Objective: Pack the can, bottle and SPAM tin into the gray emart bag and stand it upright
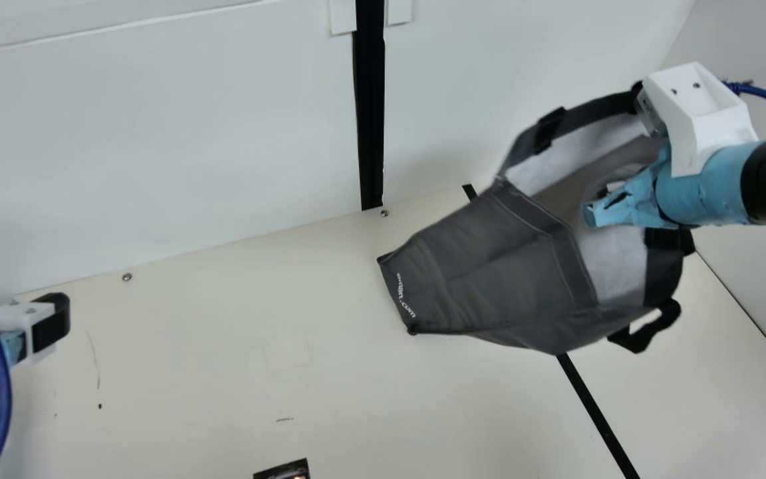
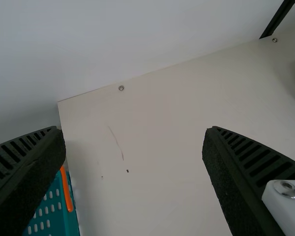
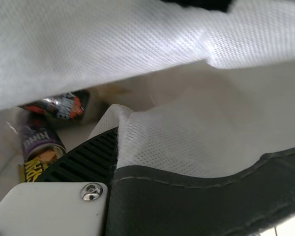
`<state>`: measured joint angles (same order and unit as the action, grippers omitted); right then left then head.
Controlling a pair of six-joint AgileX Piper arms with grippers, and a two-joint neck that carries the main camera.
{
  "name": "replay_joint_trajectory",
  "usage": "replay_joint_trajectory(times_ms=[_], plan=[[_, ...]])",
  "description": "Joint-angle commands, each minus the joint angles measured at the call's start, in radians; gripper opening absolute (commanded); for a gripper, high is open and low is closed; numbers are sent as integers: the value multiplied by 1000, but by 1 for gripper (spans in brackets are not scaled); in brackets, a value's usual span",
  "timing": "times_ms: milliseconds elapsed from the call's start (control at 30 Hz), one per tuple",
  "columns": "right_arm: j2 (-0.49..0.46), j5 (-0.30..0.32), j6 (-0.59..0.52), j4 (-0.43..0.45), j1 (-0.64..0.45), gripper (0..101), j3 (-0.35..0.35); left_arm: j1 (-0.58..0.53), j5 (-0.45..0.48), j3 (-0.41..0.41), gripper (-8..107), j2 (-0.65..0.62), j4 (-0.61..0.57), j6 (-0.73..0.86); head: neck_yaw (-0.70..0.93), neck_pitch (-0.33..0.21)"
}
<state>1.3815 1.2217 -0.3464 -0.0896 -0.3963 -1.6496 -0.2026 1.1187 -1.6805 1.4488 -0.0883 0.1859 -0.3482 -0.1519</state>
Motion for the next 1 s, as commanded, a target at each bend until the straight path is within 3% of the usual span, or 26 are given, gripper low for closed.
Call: replay_joint_trajectory(times_ms=[0, 400, 967], plan=[[-8, -2, -3, 28, -11, 0, 20, 0, 0, 0, 90, 0, 0, 0, -1, -23], [-51, -2, -56, 105, -150, 0, 97, 0, 0, 0, 90, 0, 0, 0, -1, -23], [-72, -2, -188, 57, -408, 0, 108, 0, 0, 0, 90, 0, 0, 0, -1, -23]])
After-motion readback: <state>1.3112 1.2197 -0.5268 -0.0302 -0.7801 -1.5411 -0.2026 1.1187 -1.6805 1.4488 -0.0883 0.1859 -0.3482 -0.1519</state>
